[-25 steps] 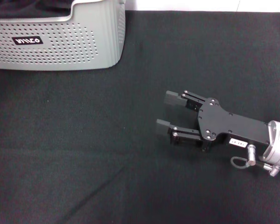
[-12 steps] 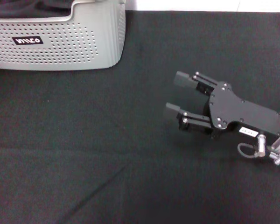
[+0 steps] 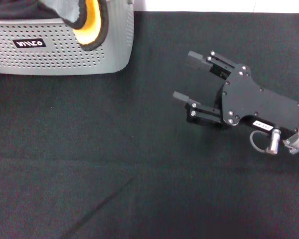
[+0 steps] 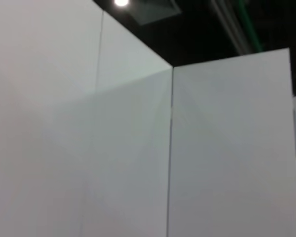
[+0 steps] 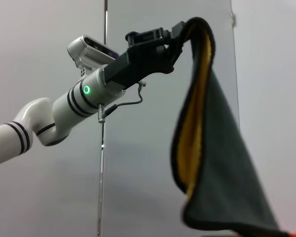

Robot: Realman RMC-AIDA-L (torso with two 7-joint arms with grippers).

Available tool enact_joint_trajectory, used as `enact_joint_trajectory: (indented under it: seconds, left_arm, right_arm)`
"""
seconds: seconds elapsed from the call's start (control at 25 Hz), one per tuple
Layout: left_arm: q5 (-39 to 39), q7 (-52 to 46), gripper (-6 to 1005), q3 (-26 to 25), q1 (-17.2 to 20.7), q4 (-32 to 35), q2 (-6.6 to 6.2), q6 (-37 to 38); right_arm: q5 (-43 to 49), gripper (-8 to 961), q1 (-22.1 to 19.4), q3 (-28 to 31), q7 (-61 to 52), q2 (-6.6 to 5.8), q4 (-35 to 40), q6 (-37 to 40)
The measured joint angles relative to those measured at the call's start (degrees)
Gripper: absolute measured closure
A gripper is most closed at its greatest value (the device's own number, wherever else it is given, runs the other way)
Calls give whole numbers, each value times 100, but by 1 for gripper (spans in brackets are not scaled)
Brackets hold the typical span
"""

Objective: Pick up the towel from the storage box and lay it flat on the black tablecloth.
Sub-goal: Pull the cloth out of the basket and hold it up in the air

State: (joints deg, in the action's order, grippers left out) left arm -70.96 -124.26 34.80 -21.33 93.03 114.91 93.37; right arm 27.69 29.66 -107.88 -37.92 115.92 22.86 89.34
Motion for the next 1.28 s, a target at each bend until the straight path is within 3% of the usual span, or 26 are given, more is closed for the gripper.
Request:
enact_joint_trajectory:
  seconds: [0.32, 0.44, 0.76, 1.28]
  left_arm:
    - [673, -165, 963, -53, 142, 322, 3, 209]
    - [785, -279, 964, -72, 201, 557, 45, 216]
    - [845, -352, 964, -70, 307, 691, 116, 364]
    - [855, -157, 964, -49, 317, 620, 106, 868]
  right_arm:
    - [164, 197, -42, -48, 146, 6, 449, 32]
    - [195, 266, -46, -102, 156, 20, 644, 76]
    - [178, 266, -59, -274, 160, 27, 887, 394]
    - [123, 265, -141, 44, 94, 1, 847, 591]
